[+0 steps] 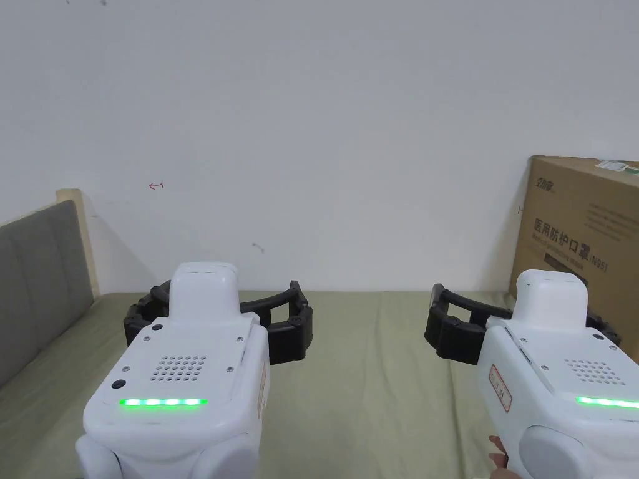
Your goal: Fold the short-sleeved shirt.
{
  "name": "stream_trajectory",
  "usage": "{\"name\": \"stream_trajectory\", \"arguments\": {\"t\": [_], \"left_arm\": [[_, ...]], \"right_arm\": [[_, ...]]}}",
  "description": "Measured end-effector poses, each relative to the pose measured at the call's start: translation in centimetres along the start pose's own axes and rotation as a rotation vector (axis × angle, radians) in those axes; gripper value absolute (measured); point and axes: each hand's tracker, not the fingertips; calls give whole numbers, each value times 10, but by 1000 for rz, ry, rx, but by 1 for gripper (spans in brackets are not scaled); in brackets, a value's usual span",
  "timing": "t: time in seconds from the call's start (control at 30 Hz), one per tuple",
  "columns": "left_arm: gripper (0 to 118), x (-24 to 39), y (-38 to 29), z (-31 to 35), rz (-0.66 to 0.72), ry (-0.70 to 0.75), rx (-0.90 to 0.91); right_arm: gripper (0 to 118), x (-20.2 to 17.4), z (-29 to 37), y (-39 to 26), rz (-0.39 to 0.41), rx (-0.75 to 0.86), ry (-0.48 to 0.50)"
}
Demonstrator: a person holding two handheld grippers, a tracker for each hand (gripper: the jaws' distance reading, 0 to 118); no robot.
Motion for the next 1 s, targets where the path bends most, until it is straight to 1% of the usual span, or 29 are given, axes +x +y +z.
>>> {"name": "stream_trajectory", "arguments": {"t": [0.8, 0.9, 1.0], "left_arm": [[116, 0, -3, -3, 24, 8, -16], [116, 0, -3, -2, 28, 9, -16], [116, -1, -4, -2, 43, 11, -22]], "right_arm": [[118, 2, -2, -2, -1, -9, -8], [118, 4, 0, -2, -27, 10, 20], [118, 3, 0, -2, -22, 8, 18]]}}
